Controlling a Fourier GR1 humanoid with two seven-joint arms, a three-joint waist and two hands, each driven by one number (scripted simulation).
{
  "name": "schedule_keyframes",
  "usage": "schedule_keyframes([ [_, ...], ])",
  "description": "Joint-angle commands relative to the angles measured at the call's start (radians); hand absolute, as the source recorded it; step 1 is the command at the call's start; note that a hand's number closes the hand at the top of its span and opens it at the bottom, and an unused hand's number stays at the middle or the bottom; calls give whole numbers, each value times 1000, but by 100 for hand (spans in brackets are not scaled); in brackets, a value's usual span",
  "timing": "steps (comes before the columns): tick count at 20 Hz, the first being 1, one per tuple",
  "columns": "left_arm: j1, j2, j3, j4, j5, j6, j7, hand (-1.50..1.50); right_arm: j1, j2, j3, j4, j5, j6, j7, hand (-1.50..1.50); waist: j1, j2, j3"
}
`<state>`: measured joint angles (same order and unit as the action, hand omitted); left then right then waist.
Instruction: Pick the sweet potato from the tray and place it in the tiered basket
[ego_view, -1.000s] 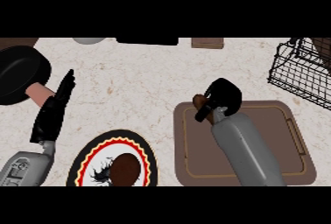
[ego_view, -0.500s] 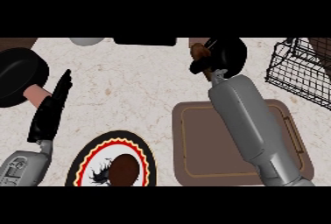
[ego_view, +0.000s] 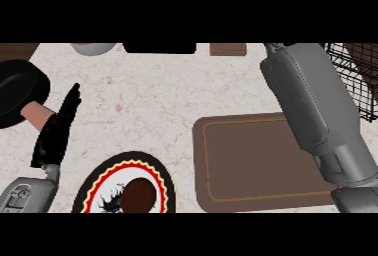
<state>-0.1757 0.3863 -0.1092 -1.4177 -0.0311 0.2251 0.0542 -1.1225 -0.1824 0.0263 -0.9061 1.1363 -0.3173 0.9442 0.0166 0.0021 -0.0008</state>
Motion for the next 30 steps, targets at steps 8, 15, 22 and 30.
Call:
schedule_keyframes([
  [8,8,-19,26,-31,-22,-18,22,0,-75,-156,-151,104,-114,46,-180,150,-3,2,1],
  [15,-27,-3,59,-22,-11,-56,38,0,-116,-254,-105,276,-21,92,-267,150,0,6,1],
  [22,23,-22,35,-63,-30,-52,26,0,-99,-385,-53,451,120,85,-261,150,17,10,1],
  [30,9,-17,70,-62,-31,-73,40,0,-120,-479,-129,539,55,98,-475,150,11,6,2],
])
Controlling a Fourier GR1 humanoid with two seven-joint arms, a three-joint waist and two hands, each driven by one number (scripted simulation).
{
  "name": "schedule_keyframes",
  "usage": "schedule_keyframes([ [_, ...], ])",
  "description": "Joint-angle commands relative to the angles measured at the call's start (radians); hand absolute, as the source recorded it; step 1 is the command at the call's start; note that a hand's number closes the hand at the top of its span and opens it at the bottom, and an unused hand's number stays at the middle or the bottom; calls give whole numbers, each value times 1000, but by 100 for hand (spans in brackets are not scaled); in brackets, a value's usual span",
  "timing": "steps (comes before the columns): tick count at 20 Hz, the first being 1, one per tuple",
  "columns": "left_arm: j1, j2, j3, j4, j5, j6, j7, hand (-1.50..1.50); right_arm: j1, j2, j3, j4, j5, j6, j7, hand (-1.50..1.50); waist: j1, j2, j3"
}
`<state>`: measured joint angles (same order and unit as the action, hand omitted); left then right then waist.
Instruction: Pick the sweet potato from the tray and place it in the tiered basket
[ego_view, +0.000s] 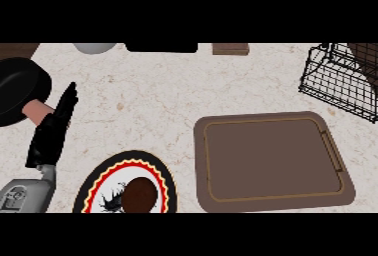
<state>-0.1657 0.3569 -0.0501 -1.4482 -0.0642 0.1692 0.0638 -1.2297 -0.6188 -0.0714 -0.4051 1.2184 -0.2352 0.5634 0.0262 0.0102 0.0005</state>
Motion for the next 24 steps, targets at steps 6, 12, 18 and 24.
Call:
schedule_keyframes([
  [6,-31,7,35,21,7,-36,-12,0,48,-48,-104,119,-94,-27,-192,150,8,3,1],
  [12,-14,-12,18,-1,-16,-25,-13,0,75,-41,-225,173,-220,6,-215,150,12,5,2],
  [18,-7,-33,0,-47,-42,-17,42,0,106,-47,-285,170,-284,-31,-250,-150,7,1,1],
  [24,-45,-49,35,72,-36,-22,-23,0,134,-39,-348,111,-356,-158,-331,-150,-6,1,0],
])
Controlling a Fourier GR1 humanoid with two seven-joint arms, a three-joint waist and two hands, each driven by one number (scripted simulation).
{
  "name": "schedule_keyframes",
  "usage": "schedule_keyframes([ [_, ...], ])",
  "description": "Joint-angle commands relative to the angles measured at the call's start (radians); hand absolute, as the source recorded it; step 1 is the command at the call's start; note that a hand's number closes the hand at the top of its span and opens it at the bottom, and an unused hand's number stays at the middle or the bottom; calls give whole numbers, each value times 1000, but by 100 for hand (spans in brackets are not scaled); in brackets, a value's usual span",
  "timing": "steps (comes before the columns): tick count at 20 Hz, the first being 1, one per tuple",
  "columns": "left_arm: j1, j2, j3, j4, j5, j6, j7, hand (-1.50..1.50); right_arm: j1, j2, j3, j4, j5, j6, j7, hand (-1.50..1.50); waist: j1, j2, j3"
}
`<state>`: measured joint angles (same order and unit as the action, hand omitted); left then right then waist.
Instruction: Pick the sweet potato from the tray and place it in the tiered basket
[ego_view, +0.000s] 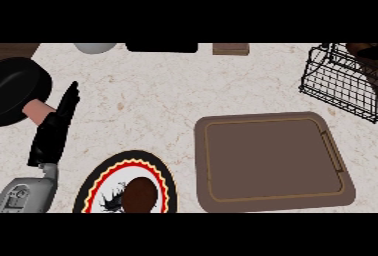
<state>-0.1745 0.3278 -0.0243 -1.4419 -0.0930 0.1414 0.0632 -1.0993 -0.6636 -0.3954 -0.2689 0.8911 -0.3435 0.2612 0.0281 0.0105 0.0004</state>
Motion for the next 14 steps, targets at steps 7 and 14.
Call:
schedule_keyframes([
  [7,26,41,46,-61,5,-32,28,0,7,-63,-54,-120,-71,-93,-18,-150,-19,-12,0],
  [14,28,15,66,20,-2,-16,-22,0,92,-145,-150,-240,-215,88,85,-150,-61,-23,-2],
])
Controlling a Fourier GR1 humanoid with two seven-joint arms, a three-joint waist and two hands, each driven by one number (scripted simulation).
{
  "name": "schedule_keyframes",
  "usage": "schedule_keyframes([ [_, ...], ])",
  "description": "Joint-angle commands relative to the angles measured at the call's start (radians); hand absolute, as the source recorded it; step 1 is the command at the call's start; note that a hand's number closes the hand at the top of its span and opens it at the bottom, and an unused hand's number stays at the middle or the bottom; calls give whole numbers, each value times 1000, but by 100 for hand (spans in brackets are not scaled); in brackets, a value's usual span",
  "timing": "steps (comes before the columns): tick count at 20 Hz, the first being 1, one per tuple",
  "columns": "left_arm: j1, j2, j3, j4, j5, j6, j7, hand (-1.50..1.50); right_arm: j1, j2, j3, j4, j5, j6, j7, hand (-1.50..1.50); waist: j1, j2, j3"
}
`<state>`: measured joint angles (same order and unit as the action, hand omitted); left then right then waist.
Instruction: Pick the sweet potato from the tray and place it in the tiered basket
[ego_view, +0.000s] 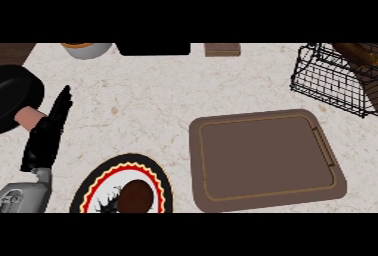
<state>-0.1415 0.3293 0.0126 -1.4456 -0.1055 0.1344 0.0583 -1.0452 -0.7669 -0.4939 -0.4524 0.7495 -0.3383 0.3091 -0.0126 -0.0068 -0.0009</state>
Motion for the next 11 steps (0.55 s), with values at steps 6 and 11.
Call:
schedule_keyframes([
  [6,-2,15,40,-6,2,-1,31,0,266,-94,-114,-278,-197,243,30,-150,-36,-10,-1],
  [11,60,-31,-2,-34,-31,27,21,0,486,-103,-236,-478,-344,338,-42,-150,-46,-12,0],
])
